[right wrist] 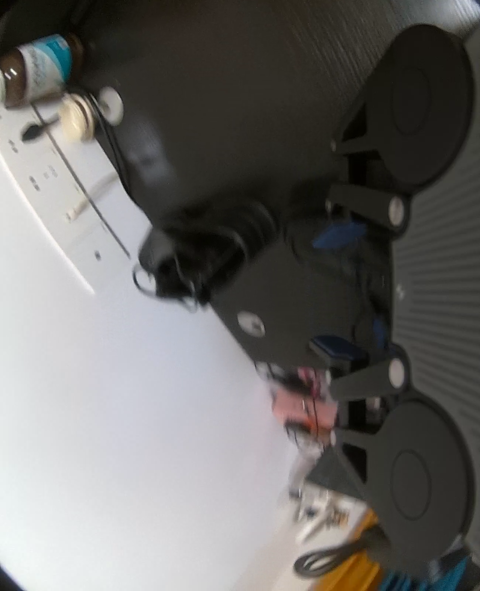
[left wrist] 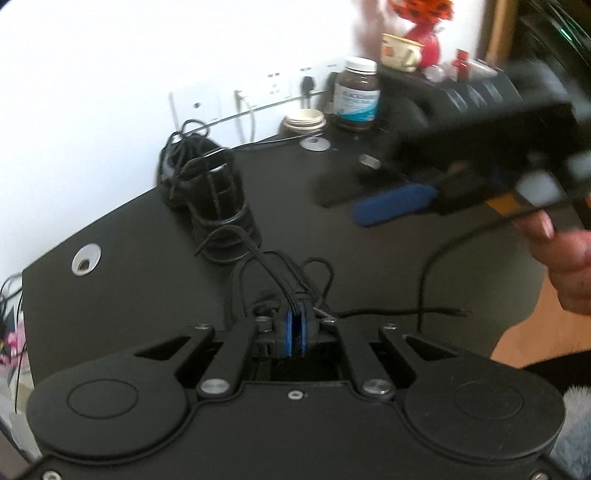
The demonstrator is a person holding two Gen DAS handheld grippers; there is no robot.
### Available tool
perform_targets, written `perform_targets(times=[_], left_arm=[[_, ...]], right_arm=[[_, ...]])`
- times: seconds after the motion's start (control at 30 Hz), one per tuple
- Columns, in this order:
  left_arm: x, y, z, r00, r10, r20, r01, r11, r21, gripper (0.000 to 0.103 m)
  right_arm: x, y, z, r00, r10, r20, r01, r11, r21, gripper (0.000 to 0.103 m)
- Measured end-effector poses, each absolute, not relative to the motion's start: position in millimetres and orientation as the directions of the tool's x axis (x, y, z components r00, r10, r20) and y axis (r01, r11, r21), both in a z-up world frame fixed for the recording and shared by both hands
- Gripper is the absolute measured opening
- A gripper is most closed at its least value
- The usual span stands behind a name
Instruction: Lace up shoes with both hands
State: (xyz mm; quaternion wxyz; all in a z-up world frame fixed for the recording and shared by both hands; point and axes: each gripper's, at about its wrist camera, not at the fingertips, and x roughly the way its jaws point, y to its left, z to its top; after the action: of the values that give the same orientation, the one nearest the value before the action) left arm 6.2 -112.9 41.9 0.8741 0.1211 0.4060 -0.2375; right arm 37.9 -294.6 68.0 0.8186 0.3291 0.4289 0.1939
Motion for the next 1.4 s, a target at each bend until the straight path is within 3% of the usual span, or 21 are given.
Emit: perform_targets(times=[0.3,0.33,0.37,0.4,0.5,0.83,1.23,1.4], left_arm=[[-6.5,-120.9,41.1,0.546,-0.341,-0.765,0.569,0.821,0.04,0.004],[-7.9,-121.3,40.5,0.544,-0.343,-0.766,0.573,0.818,0.041,0.004],[-9.1,-120.8,40.1,0.544,-0.343,-0.766,0.574,0.818,0.042,0.004],[-10.2,-119.7,40.0,0.547,-0.342,-0.764,0.572,0.819,0.043,0.004],[-12.0,-111.8,42.1,0.564,-0.339,-0.753,0.555,0.831,0.041,0.004],[-1.3,-67.3,49.7,0.605,-0.317,-0.731,0.406,0.912,-0.06,0.004],[6.3,-44.0,49.6,0.627,-0.262,-0.734,0.327,0.943,-0.057,0.004],[2.6,-50.1,53.9,0.635,-0.274,-0.722,0.351,0.935,-0.046,0.004]], right_arm=[[53.4,-251.2,58.2,0.479,0.683,-0.552,-0.109,0.67,0.735,0.051],[52.9,-247.7,57.0,0.478,0.693,-0.539,-0.124,0.661,0.74,0.046],[52.1,-245.1,56.5,0.478,0.705,-0.524,-0.139,0.65,0.747,0.029],[51.4,-243.8,56.3,0.479,0.712,-0.513,-0.147,0.641,0.753,0.018],[49.0,-245.2,57.1,0.503,0.716,-0.484,-0.149,0.624,0.767,0.01],[38.8,-279.1,68.7,0.657,0.667,-0.352,-0.111,0.547,0.829,0.003],[26.9,-300.4,67.9,0.705,0.635,-0.316,-0.09,0.522,0.848,0.002],[28.9,-302.7,61.1,0.669,0.66,-0.343,-0.059,0.507,0.86,0.005]])
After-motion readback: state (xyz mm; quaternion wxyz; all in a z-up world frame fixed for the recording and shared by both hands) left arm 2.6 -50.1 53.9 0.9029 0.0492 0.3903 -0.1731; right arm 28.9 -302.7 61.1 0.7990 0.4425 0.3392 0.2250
